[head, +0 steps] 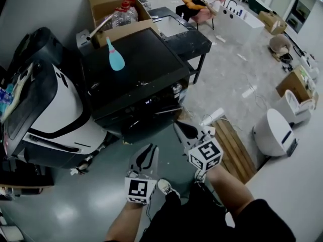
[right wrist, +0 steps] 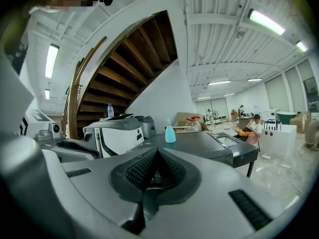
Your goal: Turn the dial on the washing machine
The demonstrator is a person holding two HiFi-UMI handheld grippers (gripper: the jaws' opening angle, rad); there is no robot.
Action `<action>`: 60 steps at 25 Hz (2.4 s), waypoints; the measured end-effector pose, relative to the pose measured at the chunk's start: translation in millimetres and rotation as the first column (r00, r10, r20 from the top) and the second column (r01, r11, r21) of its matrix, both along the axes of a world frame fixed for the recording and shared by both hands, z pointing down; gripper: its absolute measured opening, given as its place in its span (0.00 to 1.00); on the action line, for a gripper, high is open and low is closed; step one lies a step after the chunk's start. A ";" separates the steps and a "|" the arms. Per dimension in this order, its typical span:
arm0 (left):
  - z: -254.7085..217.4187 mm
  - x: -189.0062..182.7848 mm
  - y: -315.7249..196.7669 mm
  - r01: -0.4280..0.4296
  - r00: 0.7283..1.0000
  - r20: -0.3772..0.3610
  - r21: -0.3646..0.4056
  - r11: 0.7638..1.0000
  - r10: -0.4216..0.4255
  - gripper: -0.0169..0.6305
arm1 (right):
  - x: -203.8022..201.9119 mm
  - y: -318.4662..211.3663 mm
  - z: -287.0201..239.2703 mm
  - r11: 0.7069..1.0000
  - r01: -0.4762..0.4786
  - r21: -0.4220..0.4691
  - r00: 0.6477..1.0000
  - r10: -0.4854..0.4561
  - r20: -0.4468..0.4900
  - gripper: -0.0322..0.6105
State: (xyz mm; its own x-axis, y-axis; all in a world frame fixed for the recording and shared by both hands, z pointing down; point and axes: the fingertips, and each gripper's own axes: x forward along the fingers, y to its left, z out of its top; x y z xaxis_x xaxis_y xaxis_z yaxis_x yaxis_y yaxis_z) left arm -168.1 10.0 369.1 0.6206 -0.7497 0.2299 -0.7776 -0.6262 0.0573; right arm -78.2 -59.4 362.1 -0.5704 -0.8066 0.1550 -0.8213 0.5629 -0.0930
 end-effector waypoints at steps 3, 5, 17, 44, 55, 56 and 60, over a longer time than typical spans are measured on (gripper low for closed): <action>-5.1 3.9 12.3 -0.009 1.000 0.005 0.002 1.000 0.009 0.04 | 1.0 17.9 -11.8 1.000 0.011 0.022 1.000 -0.011 0.010 0.05; -8.5 7.7 19.4 -0.008 1.000 0.003 0.006 1.000 0.008 0.03 | 4.3 29.7 -17.1 1.000 0.013 0.022 1.000 -0.014 0.015 0.05; -21.5 58.7 97.6 0.059 0.998 0.027 0.025 0.998 -0.059 0.03 | 65.7 120.9 -40.2 0.998 0.057 0.037 0.997 -0.059 0.046 0.05; -28.4 153.7 230.7 0.127 0.991 0.023 0.065 0.990 -0.129 0.03 | 148.5 261.1 -36.4 0.993 0.116 0.018 0.992 -0.117 0.050 0.05; -26.7 146.6 236.8 0.149 0.988 0.034 0.041 0.988 -0.150 0.03 | 139.9 263.4 -37.2 0.990 0.140 0.008 0.989 -0.141 0.042 0.05; -27.3 146.0 236.5 0.151 0.988 0.034 0.040 0.988 -0.152 0.03 | 139.4 262.9 -36.0 0.990 0.143 0.013 0.989 -0.144 0.045 0.05; -29.3 145.2 234.4 0.151 0.988 0.033 0.055 0.987 -0.153 0.03 | 138.3 261.6 -34.0 0.989 0.146 0.025 0.988 -0.147 0.049 0.05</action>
